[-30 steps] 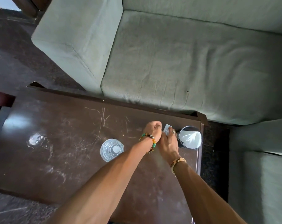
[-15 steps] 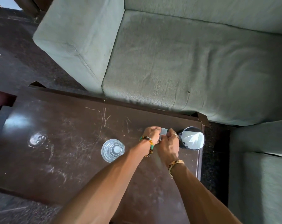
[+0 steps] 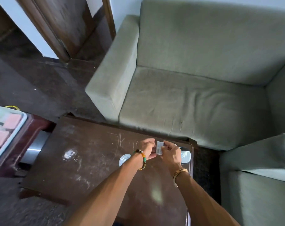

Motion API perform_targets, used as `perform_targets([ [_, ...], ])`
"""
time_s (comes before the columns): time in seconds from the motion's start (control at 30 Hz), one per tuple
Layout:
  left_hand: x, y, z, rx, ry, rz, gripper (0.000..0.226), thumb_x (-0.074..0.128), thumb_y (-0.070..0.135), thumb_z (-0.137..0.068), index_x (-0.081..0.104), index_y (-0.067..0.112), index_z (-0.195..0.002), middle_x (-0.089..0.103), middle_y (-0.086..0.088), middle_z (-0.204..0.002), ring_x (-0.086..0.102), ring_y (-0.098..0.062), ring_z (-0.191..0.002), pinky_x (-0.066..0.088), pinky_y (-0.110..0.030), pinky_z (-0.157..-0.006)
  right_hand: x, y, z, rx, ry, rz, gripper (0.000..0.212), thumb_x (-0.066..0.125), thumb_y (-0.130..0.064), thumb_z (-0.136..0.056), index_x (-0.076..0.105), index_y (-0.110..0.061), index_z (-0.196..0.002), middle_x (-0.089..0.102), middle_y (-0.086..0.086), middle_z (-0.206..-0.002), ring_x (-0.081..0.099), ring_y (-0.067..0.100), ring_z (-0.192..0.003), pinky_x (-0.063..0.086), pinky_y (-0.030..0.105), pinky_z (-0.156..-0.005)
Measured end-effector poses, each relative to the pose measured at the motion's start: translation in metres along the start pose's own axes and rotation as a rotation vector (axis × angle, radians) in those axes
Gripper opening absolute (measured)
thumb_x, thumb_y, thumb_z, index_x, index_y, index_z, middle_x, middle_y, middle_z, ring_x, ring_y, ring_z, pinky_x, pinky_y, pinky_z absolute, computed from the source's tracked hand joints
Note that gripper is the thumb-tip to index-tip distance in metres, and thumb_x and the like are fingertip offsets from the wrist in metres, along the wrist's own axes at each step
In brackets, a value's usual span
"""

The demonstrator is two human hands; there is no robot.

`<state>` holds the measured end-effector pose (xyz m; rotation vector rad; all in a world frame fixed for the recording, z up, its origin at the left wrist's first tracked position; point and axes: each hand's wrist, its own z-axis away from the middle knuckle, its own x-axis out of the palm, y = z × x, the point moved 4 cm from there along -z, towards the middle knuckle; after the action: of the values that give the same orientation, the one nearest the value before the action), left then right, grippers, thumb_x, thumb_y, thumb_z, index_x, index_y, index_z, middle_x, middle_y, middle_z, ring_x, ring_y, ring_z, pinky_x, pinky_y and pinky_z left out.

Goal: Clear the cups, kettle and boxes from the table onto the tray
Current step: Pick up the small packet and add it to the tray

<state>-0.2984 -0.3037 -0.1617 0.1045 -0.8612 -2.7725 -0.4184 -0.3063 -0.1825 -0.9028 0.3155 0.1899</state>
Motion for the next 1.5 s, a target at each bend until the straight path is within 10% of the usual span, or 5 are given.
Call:
perform_targets([
  [0.17, -0.016, 0.040, 0.092, 0.102, -0.068, 0.036, 0.036, 0.040, -0.002, -0.098, 0.056, 0.008, -0.129, 0.062, -0.012, -0.104, 0.058, -0.018, -0.082, 0.046, -0.041, -0.096, -0.026, -0.063, 0.060, -0.125, -0.101, -0.033, 0.029, 0.060, -0.002, -0.090, 0.071, -0.006, -0.117, 0.075, 0.014, -0.098, 0.072, 0.026, -0.086, 0.061, 0.046, -0.083],
  [0.5, -0.063, 0.097, 0.223, 0.385, -0.088, 0.035, 0.037, 0.045, -0.002, -0.095, 0.059, 0.014, -0.126, 0.064, -0.013, -0.090, 0.057, -0.017, -0.070, 0.053, -0.034, -0.075, -0.052, -0.174, 0.167, -0.429, -0.112, 0.031, 0.032, 0.061, -0.003, -0.086, 0.072, -0.021, -0.110, 0.075, 0.009, -0.098, 0.074, 0.029, -0.085, 0.062, 0.048, -0.080],
  [0.77, -0.137, 0.060, 0.300, 0.492, -0.217, 0.046, 0.077, 0.055, -0.036, -0.067, 0.052, 0.005, -0.131, 0.060, -0.023, -0.117, 0.060, -0.036, -0.108, 0.056, -0.043, -0.079, -0.012, -0.174, 0.262, -0.494, -0.145, 0.066, 0.033, 0.062, -0.002, -0.082, 0.072, -0.023, -0.106, 0.076, 0.006, -0.097, 0.075, 0.024, -0.084, 0.063, 0.044, -0.077],
  [1.5, -0.410, -0.061, 0.382, 0.459, 0.122, 0.473, 0.029, 0.051, -0.001, -0.094, 0.063, 0.015, -0.115, 0.070, -0.009, -0.093, 0.068, -0.021, -0.082, 0.052, -0.044, -0.090, 0.222, -0.159, 0.453, -0.647, -0.517, 0.210, 0.033, 0.063, -0.003, -0.088, 0.069, -0.011, -0.120, 0.074, 0.006, -0.098, 0.073, 0.024, -0.091, 0.062, 0.045, -0.083],
])
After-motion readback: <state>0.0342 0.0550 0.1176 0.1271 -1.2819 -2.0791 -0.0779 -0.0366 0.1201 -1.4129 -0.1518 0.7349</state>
